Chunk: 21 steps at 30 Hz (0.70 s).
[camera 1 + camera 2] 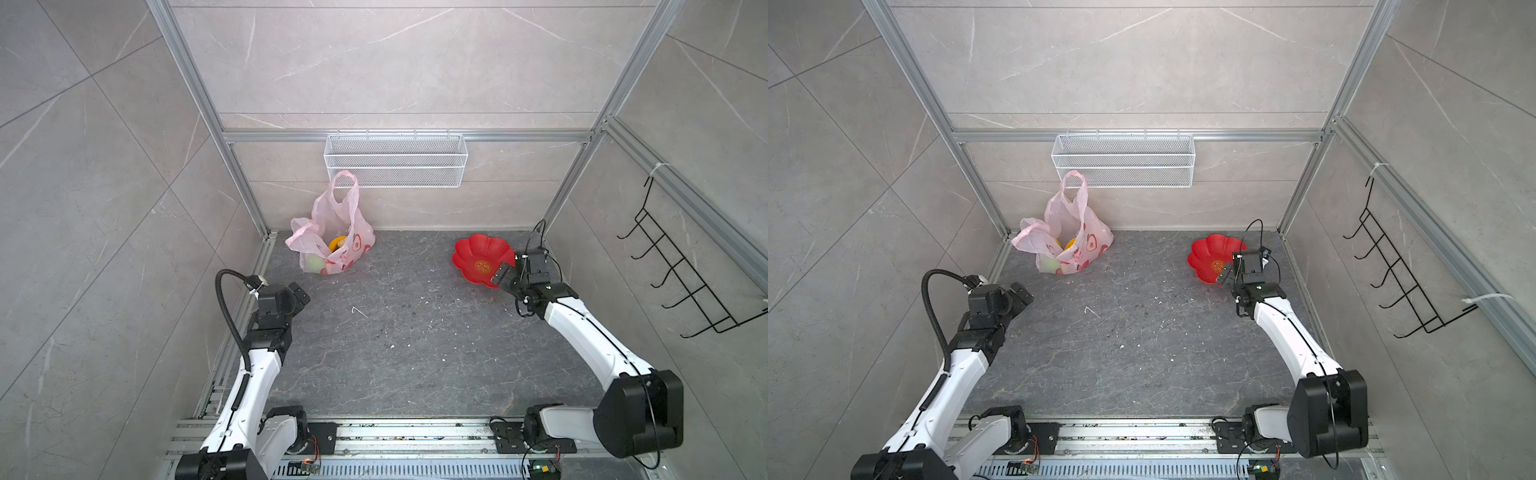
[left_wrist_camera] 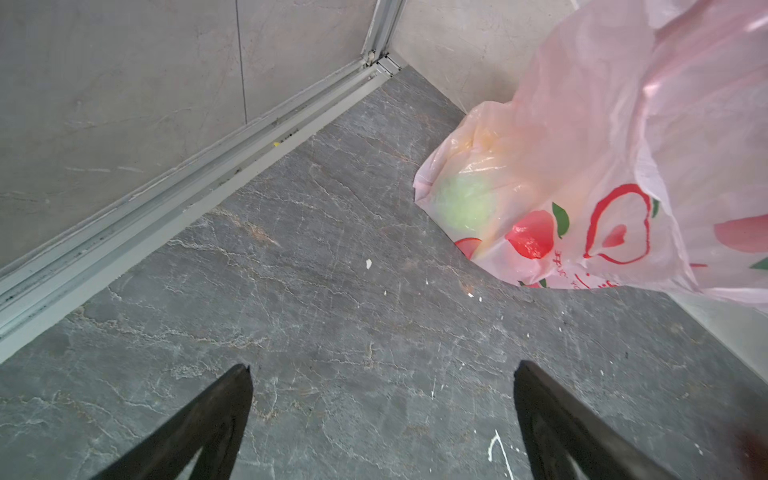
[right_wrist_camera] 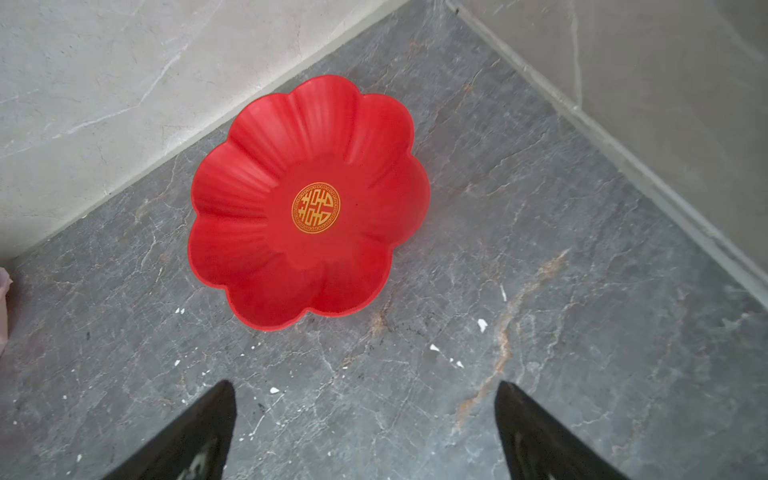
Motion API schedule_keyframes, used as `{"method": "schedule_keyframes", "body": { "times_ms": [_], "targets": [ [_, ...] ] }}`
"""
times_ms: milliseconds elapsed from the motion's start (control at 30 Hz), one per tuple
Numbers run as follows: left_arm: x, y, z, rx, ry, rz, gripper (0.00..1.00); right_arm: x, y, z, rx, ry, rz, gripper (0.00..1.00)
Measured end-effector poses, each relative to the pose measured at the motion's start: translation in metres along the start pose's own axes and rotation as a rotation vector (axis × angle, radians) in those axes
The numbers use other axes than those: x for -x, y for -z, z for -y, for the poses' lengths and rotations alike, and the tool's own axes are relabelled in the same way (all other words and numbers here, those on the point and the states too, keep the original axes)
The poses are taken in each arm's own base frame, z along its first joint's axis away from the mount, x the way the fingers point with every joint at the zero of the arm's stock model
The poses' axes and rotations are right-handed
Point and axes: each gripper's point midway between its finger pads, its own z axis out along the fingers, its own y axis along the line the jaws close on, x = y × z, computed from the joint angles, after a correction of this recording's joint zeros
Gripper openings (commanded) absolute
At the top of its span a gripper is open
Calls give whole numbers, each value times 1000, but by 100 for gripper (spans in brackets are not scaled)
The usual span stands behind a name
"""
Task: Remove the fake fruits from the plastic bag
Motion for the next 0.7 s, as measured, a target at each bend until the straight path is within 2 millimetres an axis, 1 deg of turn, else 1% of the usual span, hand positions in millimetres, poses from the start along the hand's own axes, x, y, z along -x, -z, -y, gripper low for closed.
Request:
{"method": "schedule_keyframes", "body": {
  "times_ms": [100, 167, 233, 300, 367, 500, 700],
  "targets": [
    [-10, 1, 3, -15, -14, -42, 100, -5, -20, 7, -22, -48, -66, 86],
    [-19, 3, 9, -25, -37, -69, 100, -13, -34, 16, -46, -87, -113, 83],
    [-30, 8, 18, -50, -70, -95, 100, -20, -46, 27, -70, -126, -156, 81],
    [-37, 13, 28, -75, -101, -103, 100, -23, -53, 35, -80, -160, -180, 80],
    [-43, 18, 37, -91, -133, -105, 100, -25, -58, 38, -76, -188, -201, 78],
    [-52, 24, 50, -109, -185, -106, 100, -31, -73, 33, -37, -217, -234, 75],
    [-48, 25, 63, -112, -214, -88, 100, -38, -96, 23, -5, -246, -272, 65]
  ]
}}
